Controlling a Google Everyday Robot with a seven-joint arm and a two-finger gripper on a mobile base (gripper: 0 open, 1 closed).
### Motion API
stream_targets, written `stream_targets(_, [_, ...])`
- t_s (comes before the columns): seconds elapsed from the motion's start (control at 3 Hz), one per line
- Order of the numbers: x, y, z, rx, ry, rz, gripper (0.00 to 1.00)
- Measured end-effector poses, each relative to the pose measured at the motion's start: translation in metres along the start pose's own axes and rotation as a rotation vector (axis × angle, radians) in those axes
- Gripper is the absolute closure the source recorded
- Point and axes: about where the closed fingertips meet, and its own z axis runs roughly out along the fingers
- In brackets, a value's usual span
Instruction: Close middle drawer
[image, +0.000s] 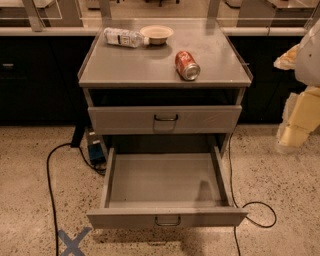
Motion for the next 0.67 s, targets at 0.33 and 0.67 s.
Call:
stream_targets(0.33, [0.000,0.000,0.000,0.003,-0.001,0.000,0.00])
stream_targets(0.67, [0.006,0.008,0.016,-0.007,-0.017,0.016,0.00])
